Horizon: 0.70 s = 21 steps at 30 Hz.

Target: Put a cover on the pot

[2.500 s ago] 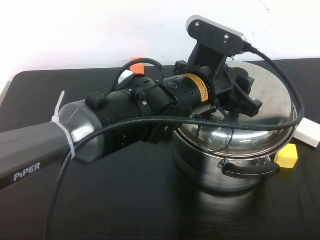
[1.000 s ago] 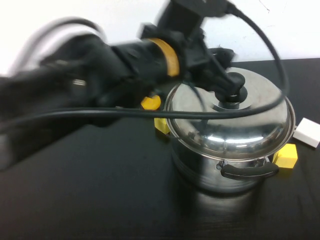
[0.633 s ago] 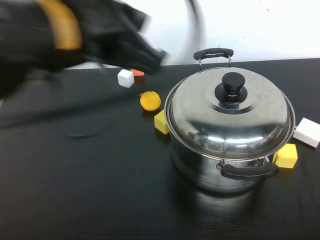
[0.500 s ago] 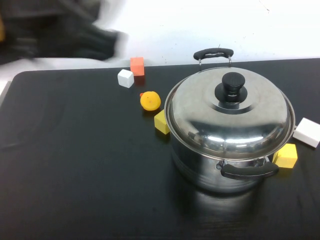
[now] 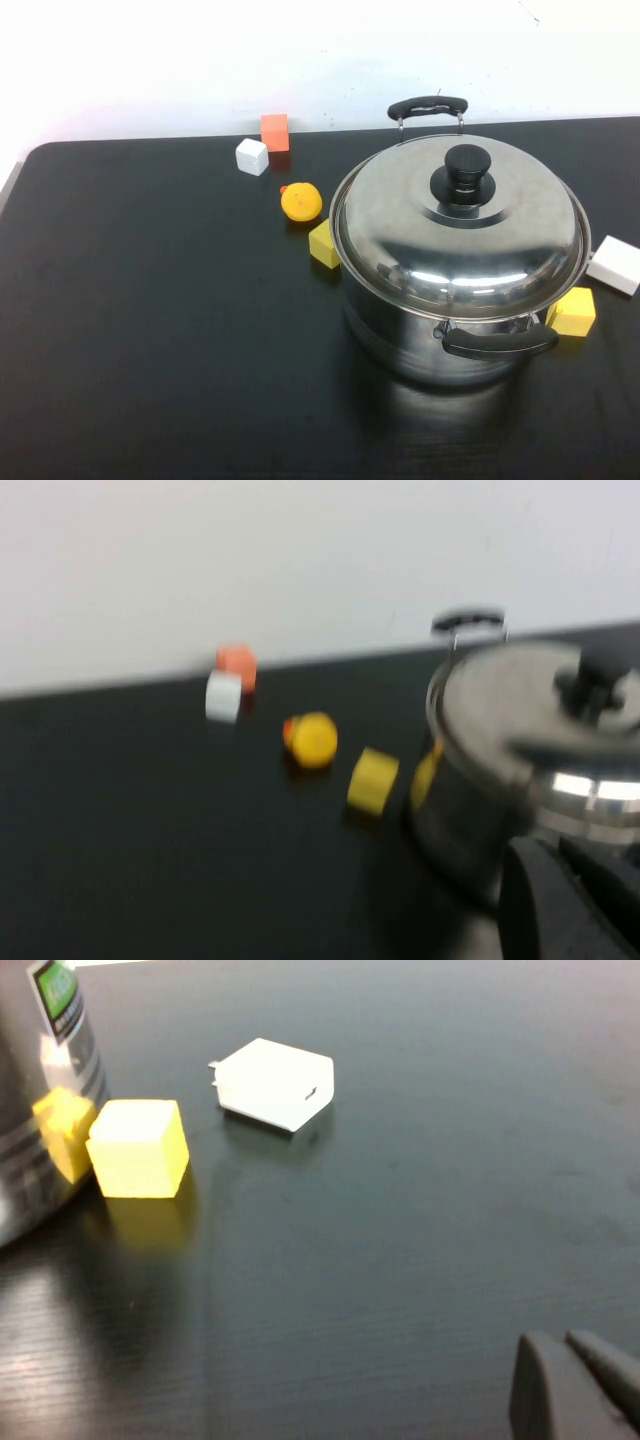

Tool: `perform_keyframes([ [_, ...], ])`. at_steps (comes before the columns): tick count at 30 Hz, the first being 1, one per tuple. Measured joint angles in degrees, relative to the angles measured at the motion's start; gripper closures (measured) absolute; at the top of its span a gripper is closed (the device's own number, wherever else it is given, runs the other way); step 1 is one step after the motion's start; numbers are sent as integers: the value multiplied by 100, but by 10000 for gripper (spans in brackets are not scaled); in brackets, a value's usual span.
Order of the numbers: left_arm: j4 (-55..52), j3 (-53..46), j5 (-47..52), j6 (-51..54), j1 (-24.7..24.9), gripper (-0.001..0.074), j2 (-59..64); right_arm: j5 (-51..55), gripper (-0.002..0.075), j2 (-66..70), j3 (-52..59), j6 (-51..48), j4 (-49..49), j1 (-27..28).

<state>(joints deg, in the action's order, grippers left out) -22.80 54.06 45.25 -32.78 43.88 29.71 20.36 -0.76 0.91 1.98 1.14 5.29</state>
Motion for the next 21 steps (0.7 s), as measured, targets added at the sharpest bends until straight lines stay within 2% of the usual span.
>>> perform_keyframes([
  [6, 86, -900, 0, -149, 0, 735, -492, 0, 728, 0, 0, 0, 0, 0],
  [21, 186, -1238, 10, -175, 0, 735, -539, 0, 728, 0, 0, 0, 0, 0],
])
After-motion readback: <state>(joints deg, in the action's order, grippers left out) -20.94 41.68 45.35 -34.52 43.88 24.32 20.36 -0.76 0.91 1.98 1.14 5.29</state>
